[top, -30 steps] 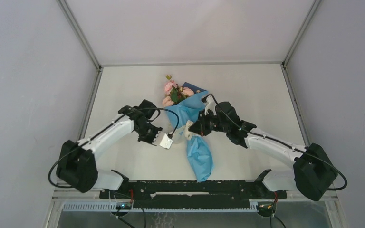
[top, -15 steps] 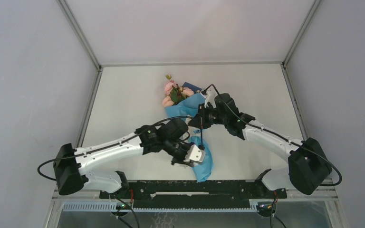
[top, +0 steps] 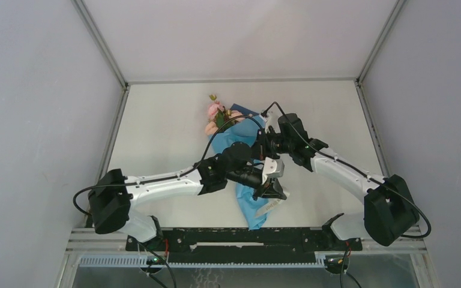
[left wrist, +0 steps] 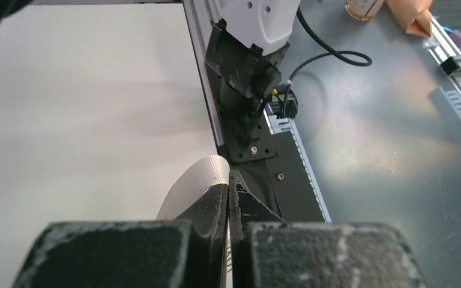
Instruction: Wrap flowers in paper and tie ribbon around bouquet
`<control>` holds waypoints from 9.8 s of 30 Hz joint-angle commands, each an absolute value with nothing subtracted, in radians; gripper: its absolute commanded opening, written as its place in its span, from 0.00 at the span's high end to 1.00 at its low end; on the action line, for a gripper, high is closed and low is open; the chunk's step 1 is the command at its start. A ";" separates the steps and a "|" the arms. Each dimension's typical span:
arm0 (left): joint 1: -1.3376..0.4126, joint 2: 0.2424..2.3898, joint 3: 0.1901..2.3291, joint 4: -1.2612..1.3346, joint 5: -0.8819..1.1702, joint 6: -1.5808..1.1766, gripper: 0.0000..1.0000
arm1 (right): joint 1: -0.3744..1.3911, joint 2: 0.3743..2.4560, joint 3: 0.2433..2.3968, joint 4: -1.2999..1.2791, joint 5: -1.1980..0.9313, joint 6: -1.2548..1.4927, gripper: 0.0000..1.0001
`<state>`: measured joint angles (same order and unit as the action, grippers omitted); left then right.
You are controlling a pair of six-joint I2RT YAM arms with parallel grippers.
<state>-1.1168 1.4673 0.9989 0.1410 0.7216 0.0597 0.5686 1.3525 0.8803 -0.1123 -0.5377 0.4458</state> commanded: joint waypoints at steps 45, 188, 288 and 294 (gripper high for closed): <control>-0.502 0.878 0.660 -0.369 0.670 0.400 0.16 | 0.984 1.597 1.055 -0.213 -0.219 0.305 0.56; -0.759 1.602 0.809 0.286 0.337 0.278 1.00 | 0.416 1.772 1.046 -0.233 -0.889 0.102 0.66; -0.731 1.637 0.867 0.307 0.376 0.215 1.00 | 0.430 1.815 1.249 -0.572 -0.867 -0.202 0.57; -0.731 1.635 0.864 0.307 0.374 0.216 1.00 | 0.439 1.827 1.249 -0.589 -0.850 -0.212 0.53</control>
<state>-0.7380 1.6558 0.8143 0.2626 0.3695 0.2344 0.4297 1.8202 1.2167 -0.5819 -0.8532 -0.1802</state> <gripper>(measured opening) 0.005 0.466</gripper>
